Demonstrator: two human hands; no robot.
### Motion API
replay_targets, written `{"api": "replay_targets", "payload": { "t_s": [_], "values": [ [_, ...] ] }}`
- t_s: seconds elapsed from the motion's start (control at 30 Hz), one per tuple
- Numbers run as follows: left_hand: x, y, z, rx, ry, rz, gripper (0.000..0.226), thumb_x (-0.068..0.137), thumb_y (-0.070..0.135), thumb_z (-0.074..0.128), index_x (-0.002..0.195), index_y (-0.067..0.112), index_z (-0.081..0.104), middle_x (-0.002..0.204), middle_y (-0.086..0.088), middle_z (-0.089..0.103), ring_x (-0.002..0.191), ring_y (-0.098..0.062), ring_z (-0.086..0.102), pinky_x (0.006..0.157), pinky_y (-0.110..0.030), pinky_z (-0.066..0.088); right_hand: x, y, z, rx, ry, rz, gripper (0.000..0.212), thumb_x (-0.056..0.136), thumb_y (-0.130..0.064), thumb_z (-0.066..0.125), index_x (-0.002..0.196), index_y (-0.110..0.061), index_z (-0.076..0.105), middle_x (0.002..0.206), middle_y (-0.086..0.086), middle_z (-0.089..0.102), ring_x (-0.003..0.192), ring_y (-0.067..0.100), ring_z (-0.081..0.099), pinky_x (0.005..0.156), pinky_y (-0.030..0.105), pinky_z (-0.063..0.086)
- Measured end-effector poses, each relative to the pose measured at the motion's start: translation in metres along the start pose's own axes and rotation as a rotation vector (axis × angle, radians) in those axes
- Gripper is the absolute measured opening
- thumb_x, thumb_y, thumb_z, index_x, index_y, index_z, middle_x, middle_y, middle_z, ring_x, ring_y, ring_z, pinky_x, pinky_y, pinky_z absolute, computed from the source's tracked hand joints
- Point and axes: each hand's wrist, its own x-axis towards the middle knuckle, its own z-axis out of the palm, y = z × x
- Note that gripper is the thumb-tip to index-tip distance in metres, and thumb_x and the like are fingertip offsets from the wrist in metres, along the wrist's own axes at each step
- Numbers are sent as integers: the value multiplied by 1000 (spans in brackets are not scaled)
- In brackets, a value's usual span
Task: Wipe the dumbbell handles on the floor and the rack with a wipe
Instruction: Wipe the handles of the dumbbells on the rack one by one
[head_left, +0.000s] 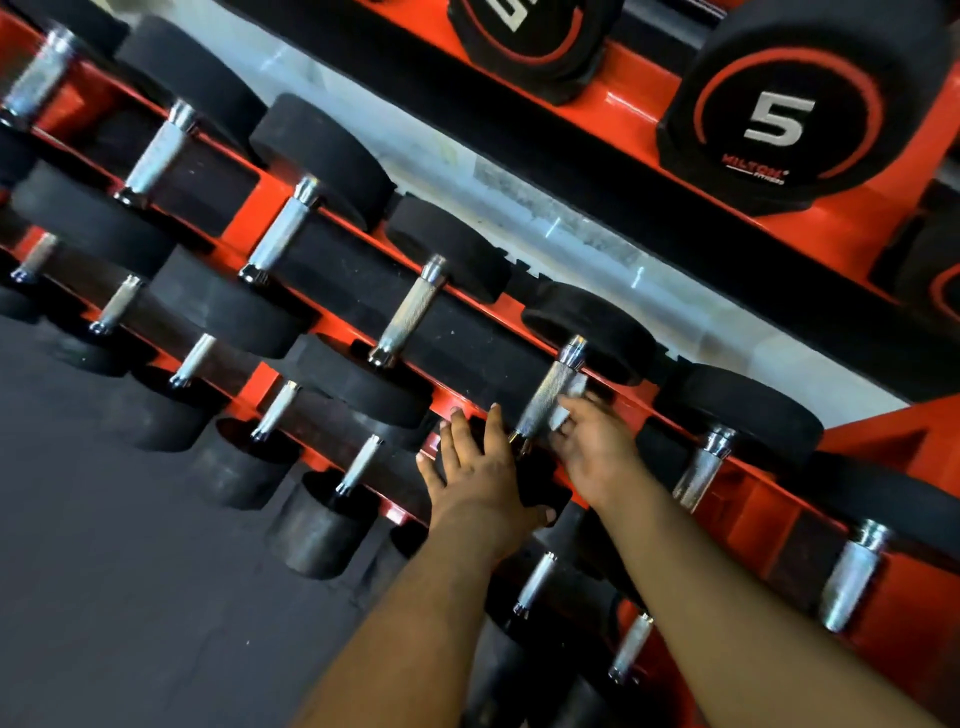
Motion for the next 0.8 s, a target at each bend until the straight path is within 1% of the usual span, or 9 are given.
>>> {"api": "replay_targets", "payload": {
  "t_s": [0.07,0.13,0.2,0.27,0.37,0.47,0.57,0.67,0.8],
  "values": [
    [0,-1,2,-3,6,2,135,77,52,83,156,32,-24,162,-14,-34,151,-29,-31,120,-59,-16,1,-10,17,42,-63,47,20,97,-12,55,114,-6,65,92,13,73,76,21,72,68,32,58],
    [0,-1,2,-5,11,8,135,76,52,83,157,32,-23,163,-14,-33,151,-29,-30,120,-58,-16,2,-19,25,109,-101,60,17,99,-18,51,103,-10,66,84,6,73,74,16,71,72,29,54],
    [0,0,0,-7,18,13,134,77,51,83,157,32,-22,163,-14,-33,151,-29,-30,121,-58,-16,2,-15,25,48,-153,81,19,101,-23,50,107,-16,67,98,3,71,89,15,67,82,29,51],
    [-1,0,0,-10,18,17,133,77,51,83,157,33,-22,163,-14,-33,151,-29,-31,121,-60,-14,3,-5,18,-65,-204,130,22,100,-26,53,116,-19,68,112,4,70,99,16,65,86,30,51],
    [0,-2,1,-9,21,12,133,77,50,83,157,33,-21,163,-14,-33,151,-30,-30,121,-62,-12,9,-14,12,-68,-192,121,35,99,-33,56,130,-17,63,112,7,71,95,17,68,81,32,53],
    [-1,0,2,-14,22,2,134,76,51,84,157,33,-21,163,-12,-32,152,-31,-27,122,-61,-12,13,-19,13,3,-163,101,34,100,-38,52,122,-15,65,112,9,71,98,19,67,82,32,51],
    [-3,2,1,-21,34,-14,134,75,52,84,158,32,-20,164,-10,-32,153,-30,-26,122,-60,-10,5,5,8,-166,-206,189,43,92,-44,64,127,-20,65,122,12,71,111,26,69,86,36,55],
    [-3,1,3,-17,21,-22,134,75,52,84,157,33,-20,164,-9,-32,152,-28,-28,123,-60,-10,-4,8,-1,-458,-202,122,38,89,-43,72,121,-24,65,110,7,76,100,24,73,79,38,60],
    [-2,1,3,-29,41,-16,135,74,52,84,157,34,-20,165,-9,-31,151,-28,-30,123,-59,-10,-19,9,-15,-746,-250,25,25,100,-31,61,120,-15,63,106,5,74,93,11,72,70,20,54]
  ]
}}
